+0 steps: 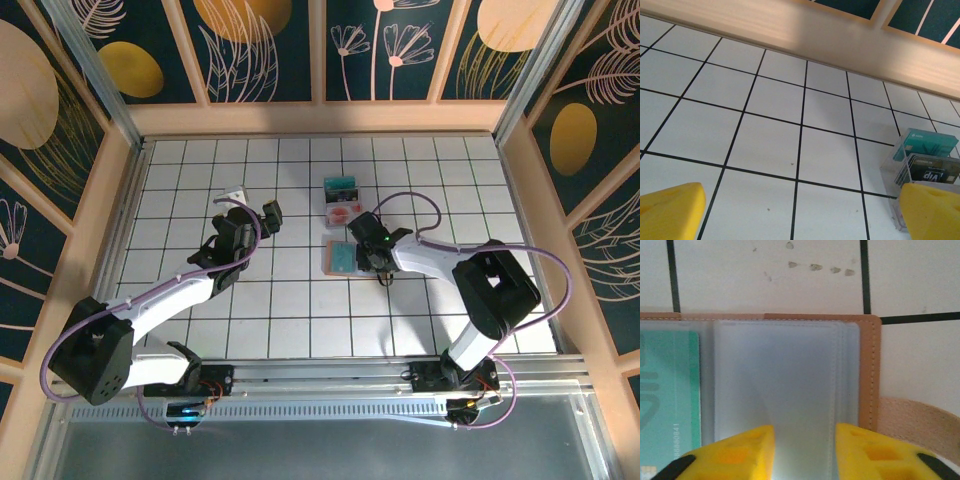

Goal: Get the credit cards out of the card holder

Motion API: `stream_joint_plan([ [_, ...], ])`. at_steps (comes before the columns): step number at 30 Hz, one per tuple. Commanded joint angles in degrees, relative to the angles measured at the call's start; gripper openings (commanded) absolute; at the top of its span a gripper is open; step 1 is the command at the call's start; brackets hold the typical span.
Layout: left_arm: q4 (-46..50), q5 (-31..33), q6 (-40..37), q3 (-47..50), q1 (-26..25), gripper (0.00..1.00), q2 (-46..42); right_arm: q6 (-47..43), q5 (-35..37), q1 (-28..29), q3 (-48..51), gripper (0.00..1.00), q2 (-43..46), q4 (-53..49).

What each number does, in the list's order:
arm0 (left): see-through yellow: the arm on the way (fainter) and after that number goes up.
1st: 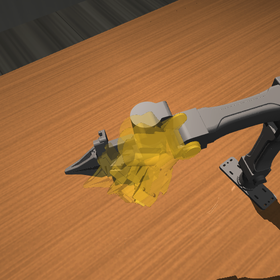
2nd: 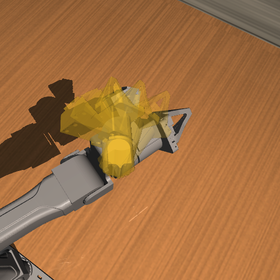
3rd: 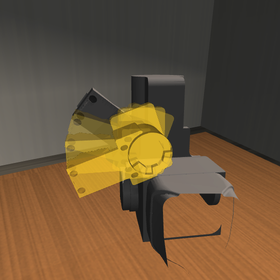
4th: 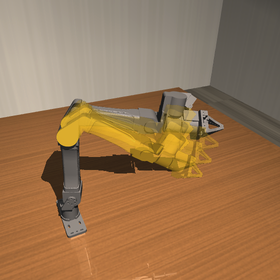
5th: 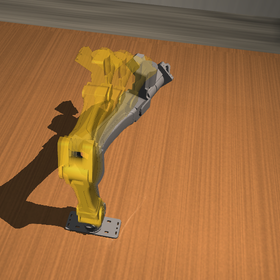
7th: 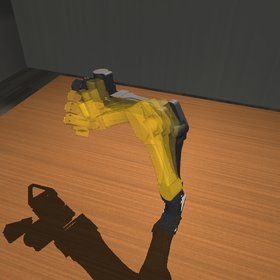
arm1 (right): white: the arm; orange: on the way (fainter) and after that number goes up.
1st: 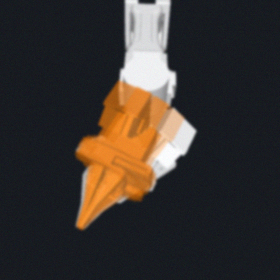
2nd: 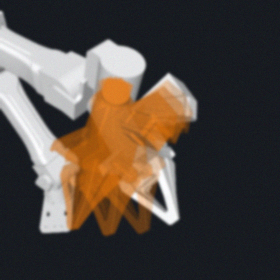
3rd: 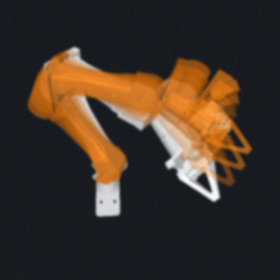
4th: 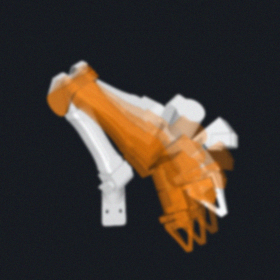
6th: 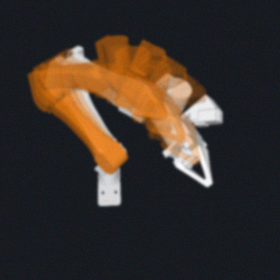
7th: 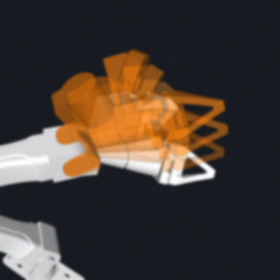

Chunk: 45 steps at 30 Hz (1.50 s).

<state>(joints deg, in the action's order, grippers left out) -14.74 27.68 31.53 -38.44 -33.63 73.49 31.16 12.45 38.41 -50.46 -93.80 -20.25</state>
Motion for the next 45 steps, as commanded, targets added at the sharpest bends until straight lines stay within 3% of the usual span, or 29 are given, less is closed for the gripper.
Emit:
stream_joint_plan([
  [1, 0.25, -0.68, -0.93, -1.41, 0.41, 0.99, 0.15, -1.73, -3.49, -0.76, 0.64, 0.33, -1.36, 3.59],
  [9, 0.41, -0.57, -0.95, -1.38, 0.46, 0.99, 0.25, -6.30, -11.04, -0.61, -0.97, 0.24, -6.60, 7.06],
  [16, 0.04, -0.02, -0.77, -1.46, 0.44, 0.99, 0.20, -9.15, -16.37, 0.78, -1.79, 0.23, -6.88, 9.29],
  [24, -0.24, -0.61, -0.58, -1.96, 0.45, 0.99, 0.77, -8.81, -13.68, 1.00, -3.05, 0.23, -5.16, 6.51],
  [34, -0.98, -3.22, -3.40, -2.77, 0.27, 0.99, 1.18, -6.34, -1.68, 0.70, -3.69, 0.30, -0.68, -1.35],
  [45, 3.16, 1.19, -9.06, -1.79, -8.71, 0.99, 4.45, -2.75, -2.03, -0.66, -0.67, 0.30, -0.85, -0.07],
])
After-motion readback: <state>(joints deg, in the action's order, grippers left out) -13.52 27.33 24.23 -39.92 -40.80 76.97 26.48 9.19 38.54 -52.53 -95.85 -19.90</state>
